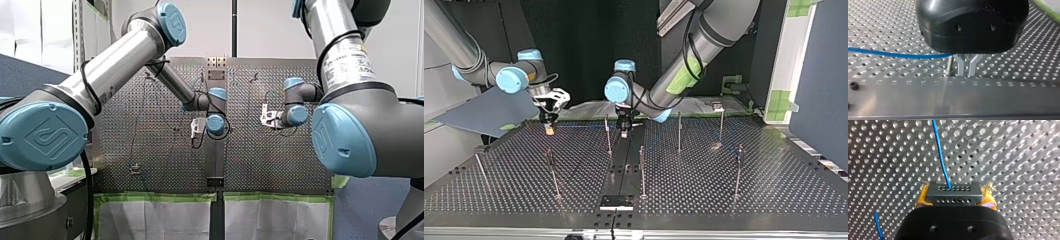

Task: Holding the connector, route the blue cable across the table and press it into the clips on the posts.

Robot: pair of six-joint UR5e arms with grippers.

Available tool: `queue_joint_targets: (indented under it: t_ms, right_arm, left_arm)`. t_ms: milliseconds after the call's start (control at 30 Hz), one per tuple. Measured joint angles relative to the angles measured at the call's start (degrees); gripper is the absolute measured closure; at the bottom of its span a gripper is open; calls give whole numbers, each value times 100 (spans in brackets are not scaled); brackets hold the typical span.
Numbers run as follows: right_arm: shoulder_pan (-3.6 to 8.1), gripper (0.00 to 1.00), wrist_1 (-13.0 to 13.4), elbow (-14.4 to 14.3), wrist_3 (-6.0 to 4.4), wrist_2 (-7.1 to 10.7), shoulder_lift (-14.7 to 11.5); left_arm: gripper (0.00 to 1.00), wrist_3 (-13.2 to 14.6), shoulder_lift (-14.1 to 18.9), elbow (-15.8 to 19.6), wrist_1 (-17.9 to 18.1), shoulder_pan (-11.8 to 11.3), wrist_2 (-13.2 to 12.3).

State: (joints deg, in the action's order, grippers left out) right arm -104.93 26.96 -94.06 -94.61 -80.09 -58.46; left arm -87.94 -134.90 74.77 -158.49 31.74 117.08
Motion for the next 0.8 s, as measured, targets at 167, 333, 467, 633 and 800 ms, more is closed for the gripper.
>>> queue_joint_targets:
  t_ms: [167,333,467,633,800]
  right_arm:
    - [111,100,0,89,1,24,54]
    - [243,100,-11,151,8,35,59]
    - [337,100,-8,168,10,36,59]
    - [453,100,-12,167,17,41,60]
    - [520,100,-14,165,32,52,62]
  left_arm:
    - [0,16,2,0,-274,42,5]
    - [0,28,13,0,-534,103,98]
    - [0,13,58,0,-722,161,265]
    - [0,-26,146,2,-907,239,508]
    - [0,-100,286,49,-995,334,669]
